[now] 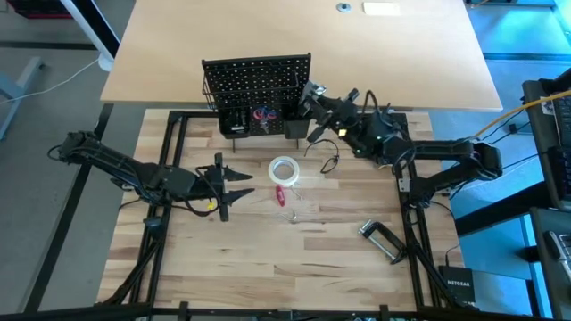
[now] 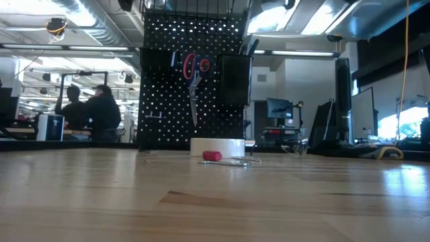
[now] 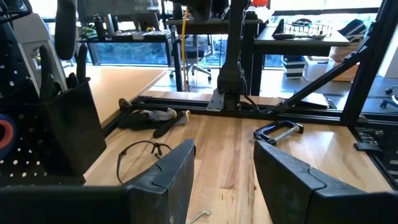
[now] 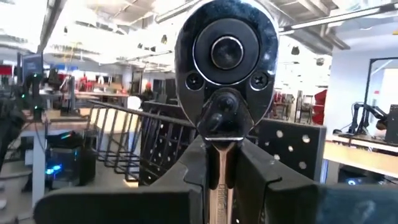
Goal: Hang tools onto peg board
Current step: Put the silver ratchet wrench into the left black bin on the peg board
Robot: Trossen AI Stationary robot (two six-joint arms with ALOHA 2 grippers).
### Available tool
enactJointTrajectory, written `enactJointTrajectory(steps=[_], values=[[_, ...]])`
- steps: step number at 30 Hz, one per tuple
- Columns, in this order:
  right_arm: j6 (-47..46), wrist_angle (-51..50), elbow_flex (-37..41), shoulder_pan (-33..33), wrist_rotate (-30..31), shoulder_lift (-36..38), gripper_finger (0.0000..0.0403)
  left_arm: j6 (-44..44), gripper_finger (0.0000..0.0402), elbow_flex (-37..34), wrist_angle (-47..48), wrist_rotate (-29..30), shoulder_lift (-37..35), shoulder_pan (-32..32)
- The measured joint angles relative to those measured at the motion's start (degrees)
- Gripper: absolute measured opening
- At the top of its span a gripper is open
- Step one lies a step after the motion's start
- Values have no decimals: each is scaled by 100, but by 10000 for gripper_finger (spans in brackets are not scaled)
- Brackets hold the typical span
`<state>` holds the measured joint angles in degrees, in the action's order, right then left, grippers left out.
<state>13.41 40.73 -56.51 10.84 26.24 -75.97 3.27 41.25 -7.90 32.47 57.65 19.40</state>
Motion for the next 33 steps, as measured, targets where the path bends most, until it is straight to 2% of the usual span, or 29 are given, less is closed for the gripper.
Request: enactJointTrajectory(steps=[15,28,33], values=[[-419,881,113,354,16,-876,49,-25,154,0,-3,2,4,-4],[-427,380,111,392,277,-1175,49,36,154,0,-1,0,4,-4],[-437,82,90,390,385,-1160,65,41,154,0,-2,0,4,-4]])
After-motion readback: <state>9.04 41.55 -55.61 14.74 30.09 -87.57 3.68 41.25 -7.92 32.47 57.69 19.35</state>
